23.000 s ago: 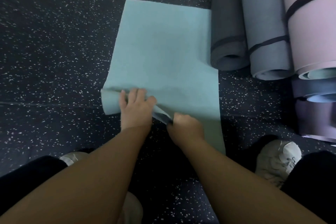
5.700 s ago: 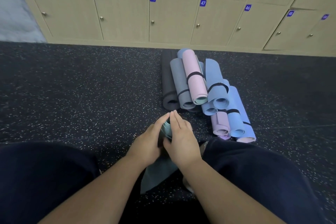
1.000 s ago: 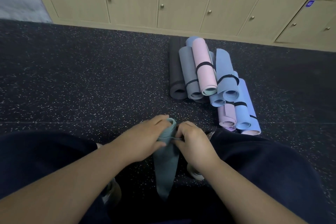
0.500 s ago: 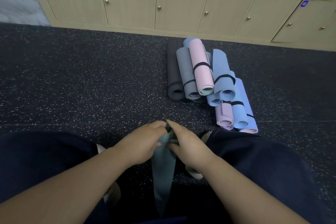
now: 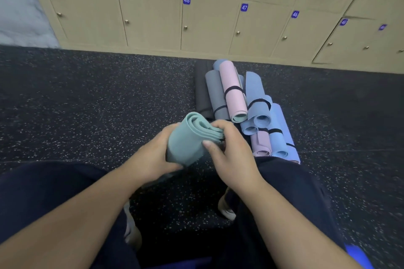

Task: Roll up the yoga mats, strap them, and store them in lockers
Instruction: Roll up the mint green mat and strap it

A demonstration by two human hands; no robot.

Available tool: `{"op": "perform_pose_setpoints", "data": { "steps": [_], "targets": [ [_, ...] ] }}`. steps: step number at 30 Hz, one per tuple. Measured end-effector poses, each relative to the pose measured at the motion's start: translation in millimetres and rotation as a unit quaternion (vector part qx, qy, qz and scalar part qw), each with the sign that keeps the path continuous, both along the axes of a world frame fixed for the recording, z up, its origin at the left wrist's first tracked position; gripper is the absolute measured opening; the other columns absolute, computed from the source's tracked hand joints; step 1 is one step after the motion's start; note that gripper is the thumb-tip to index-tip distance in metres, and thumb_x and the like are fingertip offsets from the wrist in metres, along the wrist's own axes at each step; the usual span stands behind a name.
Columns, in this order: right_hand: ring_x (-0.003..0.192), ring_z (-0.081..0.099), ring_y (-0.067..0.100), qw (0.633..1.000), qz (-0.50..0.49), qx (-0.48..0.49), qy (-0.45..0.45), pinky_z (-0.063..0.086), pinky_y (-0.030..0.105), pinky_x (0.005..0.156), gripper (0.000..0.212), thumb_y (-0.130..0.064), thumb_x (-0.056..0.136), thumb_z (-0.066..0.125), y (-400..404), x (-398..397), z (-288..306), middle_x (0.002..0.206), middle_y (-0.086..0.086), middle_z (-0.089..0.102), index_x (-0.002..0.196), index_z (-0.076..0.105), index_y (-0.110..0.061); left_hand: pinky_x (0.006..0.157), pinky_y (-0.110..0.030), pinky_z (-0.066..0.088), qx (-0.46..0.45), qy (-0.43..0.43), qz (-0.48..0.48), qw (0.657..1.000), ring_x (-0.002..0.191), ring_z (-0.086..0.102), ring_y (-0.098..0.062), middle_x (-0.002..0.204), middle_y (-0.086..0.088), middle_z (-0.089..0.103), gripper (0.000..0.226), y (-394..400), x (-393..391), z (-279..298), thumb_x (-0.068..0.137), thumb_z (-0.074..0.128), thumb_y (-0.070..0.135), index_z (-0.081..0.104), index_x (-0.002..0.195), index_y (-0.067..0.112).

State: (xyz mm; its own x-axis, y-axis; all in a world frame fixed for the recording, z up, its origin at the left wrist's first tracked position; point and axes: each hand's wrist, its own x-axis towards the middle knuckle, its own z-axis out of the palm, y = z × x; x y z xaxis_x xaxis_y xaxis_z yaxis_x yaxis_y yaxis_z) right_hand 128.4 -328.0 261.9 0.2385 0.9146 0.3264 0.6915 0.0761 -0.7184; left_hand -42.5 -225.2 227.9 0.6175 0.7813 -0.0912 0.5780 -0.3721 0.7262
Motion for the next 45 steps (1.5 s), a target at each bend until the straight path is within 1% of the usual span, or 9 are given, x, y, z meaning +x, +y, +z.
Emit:
{"op": "perform_pose_setpoints", "data": {
  "steps": [3,6,13,15,19,25,32,41,45],
  "targets": [
    [0.079,0.054,0.001,0.999,-0.017,0.036,0.035,0.041,0.015,0.073,0.029,-0.023,0.089,0.059,-4.4,-4.6,5.8,0.099,-0.017,0.057,0.101,0.044,-0.045,0.09,-0.043,0.049,0.038,-0.001,0.033,0.999,0.104,0.058,-0.02,0.125,0.018,0.048,0.106,1.1,3.0,6.5,0.065,0.085,0.034,0.012,0.141,0.051],
    [0.081,0.057,0.001,0.995,-0.038,0.054,0.075,0.044,0.015,0.074,0.03,-0.023,0.088,0.057,-5.0,-6.4,7.1,0.104,-0.016,0.059,0.104,0.043,-0.044,0.071,-0.039,0.048,0.083,0.019,0.049,0.995,0.087,0.058,-0.021,0.114,0.005,0.055,0.085,5.2,10.3,16.9,0.073,0.077,0.028,0.021,0.137,0.037],
    [0.07,0.055,-0.01,0.983,-0.099,-0.098,0.119,0.042,0.011,0.069,0.074,-0.028,0.092,0.061,18.2,28.1,16.2,0.133,-0.019,0.038,0.149,0.014,-0.025,0.063,-0.038,0.043,0.071,0.018,0.12,0.99,0.074,0.055,-0.023,0.086,0.002,0.05,0.056,20.6,31.3,43.5,0.081,0.068,0.031,0.018,0.105,0.027],
    [0.083,0.056,-0.007,0.979,-0.108,-0.137,0.104,0.044,0.01,0.073,0.071,-0.028,0.092,0.06,25.9,47.4,9.1,0.134,-0.017,0.04,0.148,0.017,-0.024,0.07,-0.043,0.048,0.041,-0.012,0.145,0.989,0.079,0.056,-0.026,0.087,0.001,0.05,0.053,29.0,44.1,49.7,0.081,0.069,0.031,0.021,0.103,0.023],
    [0.129,0.041,0.019,0.96,-0.179,-0.203,0.069,0.037,0.036,0.105,0.07,-0.03,0.093,0.059,41.6,87.0,-19.8,0.148,0.001,0.035,0.149,0.019,-0.017,0.08,-0.048,0.05,-0.042,-0.054,0.177,0.982,0.087,0.059,-0.029,0.094,-0.007,0.055,0.05,49.4,76.4,48.0,0.079,0.069,0.028,0.027,0.104,0.019],
    [0.129,0.037,0.025,0.954,-0.208,-0.214,0.02,0.032,0.036,0.107,0.07,-0.035,0.09,0.063,98.0,149.3,-46.4,0.142,0.008,0.039,0.147,0.026,-0.016,0.078,-0.043,0.054,-0.108,-0.048,0.107,0.987,0.085,0.062,-0.015,0.099,0.005,0.06,0.043,80.0,125.4,25.3,0.082,0.068,0.026,0.036,0.11,0.023],
    [0.144,0.011,0.034,0.899,-0.306,-0.312,-0.014,0.017,0.043,0.114,0.088,-0.055,0.083,0.063,158.2,231.2,-92.2,0.158,0.01,0.01,0.151,0.013,-0.032,0.077,-0.028,0.05,-0.116,-0.048,0.046,0.991,0.089,0.058,0.003,0.098,0.024,0.06,0.044,126.3,180.1,-1.4,0.082,0.068,0.035,0.04,0.114,0.044],
    [0.132,0.035,0.033,0.863,-0.389,-0.313,0.079,0.037,0.048,0.104,0.092,-0.051,0.076,0.072,182.4,272.4,-154.1,0.154,0.005,0.017,0.148,0.018,-0.036,0.076,-0.026,0.05,-0.219,0.033,0.08,0.972,0.088,0.061,0.005,0.097,0.025,0.063,0.05,201.5,187.8,-85.3,0.08,0.074,0.028,0.042,0.116,0.044],
    [0.123,0.046,0.026,0.826,-0.451,-0.304,0.15,0.041,0.036,0.092,0.086,-0.039,0.079,0.072,195.3,276.3,-155.4,0.142,0.005,0.041,0.149,0.023,-0.026,0.068,-0.021,0.044,-0.25,0.034,0.105,0.962,0.086,0.058,0.003,0.097,0.023,0.06,0.051,216.4,203.6,-97.8,0.081,0.072,0.024,0.04,0.116,0.043]
  ]
}}
